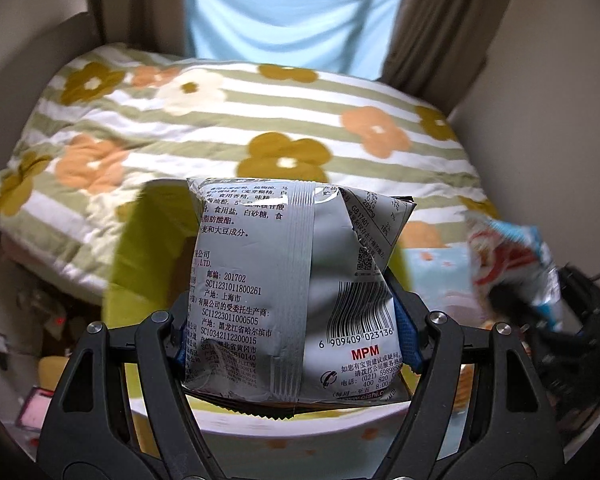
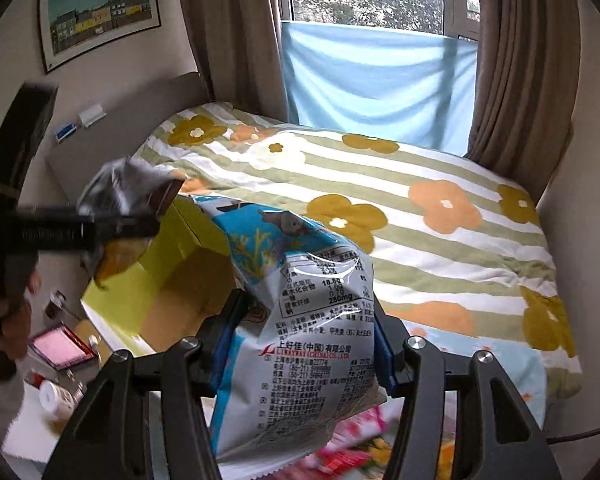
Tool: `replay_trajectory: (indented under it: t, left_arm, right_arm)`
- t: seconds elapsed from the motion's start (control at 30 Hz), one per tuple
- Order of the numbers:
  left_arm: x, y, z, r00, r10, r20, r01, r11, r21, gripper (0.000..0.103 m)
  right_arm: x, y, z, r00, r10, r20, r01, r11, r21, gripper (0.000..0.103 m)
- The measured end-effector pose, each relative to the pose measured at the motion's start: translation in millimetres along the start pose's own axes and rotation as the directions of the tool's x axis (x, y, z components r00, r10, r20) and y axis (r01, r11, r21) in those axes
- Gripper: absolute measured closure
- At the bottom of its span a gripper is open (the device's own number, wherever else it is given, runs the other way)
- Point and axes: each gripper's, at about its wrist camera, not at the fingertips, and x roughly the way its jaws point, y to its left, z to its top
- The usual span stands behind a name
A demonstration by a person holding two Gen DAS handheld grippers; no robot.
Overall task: Organize snacks
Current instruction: 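Lift both packets and carry them over the yellow-green box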
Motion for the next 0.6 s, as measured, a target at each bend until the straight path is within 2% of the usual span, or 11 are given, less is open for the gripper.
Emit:
replay_trajectory:
  t: [0.27, 0.47, 0.6]
  left_arm:
    - [38, 64, 2, 0.998, 0.013, -0.064, -0.012, 1.0, 0.006, 0.031]
    - [81, 77, 3, 0.991, -0.016, -0.136, 0.021, 0.999, 0.031, 0.031]
    - [108, 83, 4, 0.984, -0.006, -0.179, 0.014, 0.999, 0.044, 0.031]
  right_arm:
    - [52, 43, 24, 0.998, 0.019, -0.063, -0.014, 0.997, 0.077, 0.051]
    - [91, 52, 30, 0.99, 0.029, -0.136, -0.005, 0.984, 0.179, 0.051]
    - [110, 52, 27, 0.984, 0.042, -0.171, -0.007, 0.979, 0.203, 0.051]
